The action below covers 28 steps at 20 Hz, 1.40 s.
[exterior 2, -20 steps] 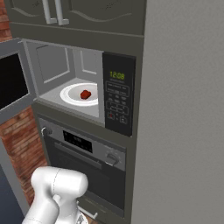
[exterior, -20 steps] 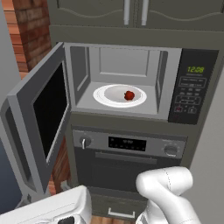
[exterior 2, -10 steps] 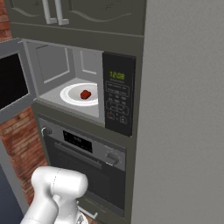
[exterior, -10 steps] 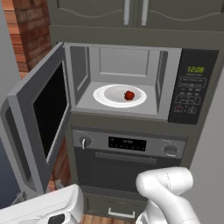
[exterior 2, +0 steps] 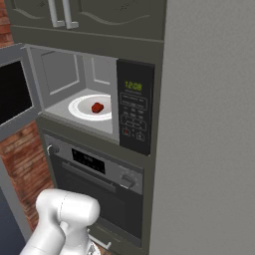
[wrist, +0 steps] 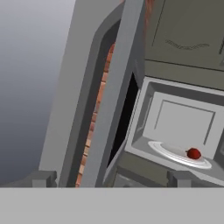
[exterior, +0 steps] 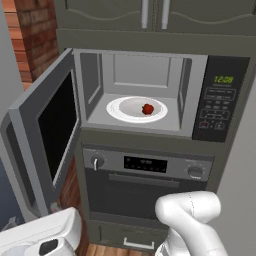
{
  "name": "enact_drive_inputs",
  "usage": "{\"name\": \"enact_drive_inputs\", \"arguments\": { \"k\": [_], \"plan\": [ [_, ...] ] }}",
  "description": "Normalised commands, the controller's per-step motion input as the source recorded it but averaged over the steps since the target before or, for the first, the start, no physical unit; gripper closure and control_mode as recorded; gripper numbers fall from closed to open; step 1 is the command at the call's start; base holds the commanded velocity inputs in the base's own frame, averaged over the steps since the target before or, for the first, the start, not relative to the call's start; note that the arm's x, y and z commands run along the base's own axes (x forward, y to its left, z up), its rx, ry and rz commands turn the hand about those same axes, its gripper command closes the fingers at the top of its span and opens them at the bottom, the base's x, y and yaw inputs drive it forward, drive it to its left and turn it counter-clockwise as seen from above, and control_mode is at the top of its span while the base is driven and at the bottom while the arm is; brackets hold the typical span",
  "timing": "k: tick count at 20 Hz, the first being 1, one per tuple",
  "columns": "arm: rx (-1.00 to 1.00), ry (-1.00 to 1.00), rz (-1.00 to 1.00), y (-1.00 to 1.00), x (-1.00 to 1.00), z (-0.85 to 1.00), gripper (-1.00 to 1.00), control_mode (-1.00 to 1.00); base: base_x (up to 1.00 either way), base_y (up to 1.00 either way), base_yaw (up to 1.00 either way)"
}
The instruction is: Pick the bell pepper from the counter and place it in the microwave. Then turn on the microwave.
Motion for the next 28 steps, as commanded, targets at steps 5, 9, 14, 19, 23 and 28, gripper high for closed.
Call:
{"name": "enact_drive_inputs", "arguments": {
  "k": [5, 9, 14, 19, 23, 28],
  "plan": [
    [-0.01, 0.00, 0.00, 0.19, 0.10, -0.05, -1.00, -1.00, 0.00, 0.00, 0.00],
    [0.00, 0.00, 0.00, 0.05, 0.11, -0.02, -1.00, -1.00, 0.00, 0.00, 0.00],
    [0.00, 0.00, 0.00, 0.03, 0.18, -0.08, -1.00, -1.00, 0.00, 0.00, 0.00],
    [-0.01, 0.00, 0.00, 0.13, 0.19, -0.10, -1.00, -1.00, 0.00, 0.00, 0.00],
    [-0.03, 0.00, 0.00, 0.24, 0.09, -0.10, -1.00, -1.00, 0.00, 0.00, 0.00],
    [-0.03, 0.00, 0.00, 0.33, 0.03, -0.04, -1.00, -1.00, 0.00, 0.00, 0.00]
  ]
}}
